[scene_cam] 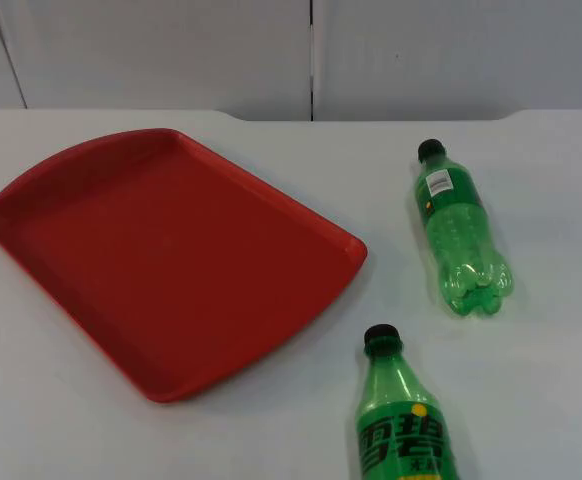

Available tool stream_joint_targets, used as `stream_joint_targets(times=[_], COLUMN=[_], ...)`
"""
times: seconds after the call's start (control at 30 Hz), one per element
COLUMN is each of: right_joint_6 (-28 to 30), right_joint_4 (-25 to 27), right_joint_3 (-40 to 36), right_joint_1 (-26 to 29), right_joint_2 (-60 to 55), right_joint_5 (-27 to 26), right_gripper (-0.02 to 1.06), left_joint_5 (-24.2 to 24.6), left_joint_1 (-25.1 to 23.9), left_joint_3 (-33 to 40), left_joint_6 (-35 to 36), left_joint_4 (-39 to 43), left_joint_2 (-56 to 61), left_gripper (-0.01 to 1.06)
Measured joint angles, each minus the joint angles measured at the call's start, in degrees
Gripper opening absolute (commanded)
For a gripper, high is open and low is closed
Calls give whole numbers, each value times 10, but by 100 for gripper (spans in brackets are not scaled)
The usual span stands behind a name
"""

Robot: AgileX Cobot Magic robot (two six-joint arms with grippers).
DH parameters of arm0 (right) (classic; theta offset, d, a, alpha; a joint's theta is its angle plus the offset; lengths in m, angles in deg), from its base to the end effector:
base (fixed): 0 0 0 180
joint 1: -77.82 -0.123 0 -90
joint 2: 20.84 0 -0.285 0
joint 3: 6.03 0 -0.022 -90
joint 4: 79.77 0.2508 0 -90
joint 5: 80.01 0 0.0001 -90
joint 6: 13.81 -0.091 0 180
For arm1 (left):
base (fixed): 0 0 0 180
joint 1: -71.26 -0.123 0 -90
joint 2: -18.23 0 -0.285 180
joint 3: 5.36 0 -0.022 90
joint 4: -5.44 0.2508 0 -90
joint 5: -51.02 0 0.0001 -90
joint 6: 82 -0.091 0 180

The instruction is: Place the bottle upright on the tray.

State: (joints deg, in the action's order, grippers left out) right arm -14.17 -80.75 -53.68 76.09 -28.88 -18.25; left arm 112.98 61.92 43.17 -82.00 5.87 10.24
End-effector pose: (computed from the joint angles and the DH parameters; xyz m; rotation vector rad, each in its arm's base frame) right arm -0.0067 -0.0016 0.2804 -0.0234 2.0496 0.0022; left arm -0.0053 -0.0003 0.2758 -0.1689 2.0627 0.1093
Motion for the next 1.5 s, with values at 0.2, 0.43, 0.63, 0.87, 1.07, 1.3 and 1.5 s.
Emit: stream_joint_targets(times=[0.2, 0.43, 0.63, 0.87, 1.07, 1.3, 1.5], right_joint_6=[0, 0, 0, 0, 0, 0, 4], right_joint_4=[0, 0, 0, 0, 0, 0, 0], right_joint_3=[0, 0, 0, 0, 0, 0, 0], right_joint_1=[0, 0, 0, 0, 0, 0, 0], right_joint_2=[0, 0, 0, 0, 0, 0, 0], right_joint_5=[0, 0, 0, 0, 0, 0, 0], right_gripper=[105, 105, 105, 105, 105, 105, 105], left_joint_5=[0, 28, 58, 63, 64, 66, 66], left_joint_1=[0, 0, 0, 0, 0, 0, 0], left_joint_3=[0, -12, -39, -80, -117, -130, -130], left_joint_6=[0, 0, 0, 0, 0, -7, -28], left_joint_4=[-4, -11, -47, -98, -137, -177, -208], left_joint_2=[0, -1, -55, -119, -174, -232, -274], left_gripper=[105, 105, 105, 105, 105, 105, 105])
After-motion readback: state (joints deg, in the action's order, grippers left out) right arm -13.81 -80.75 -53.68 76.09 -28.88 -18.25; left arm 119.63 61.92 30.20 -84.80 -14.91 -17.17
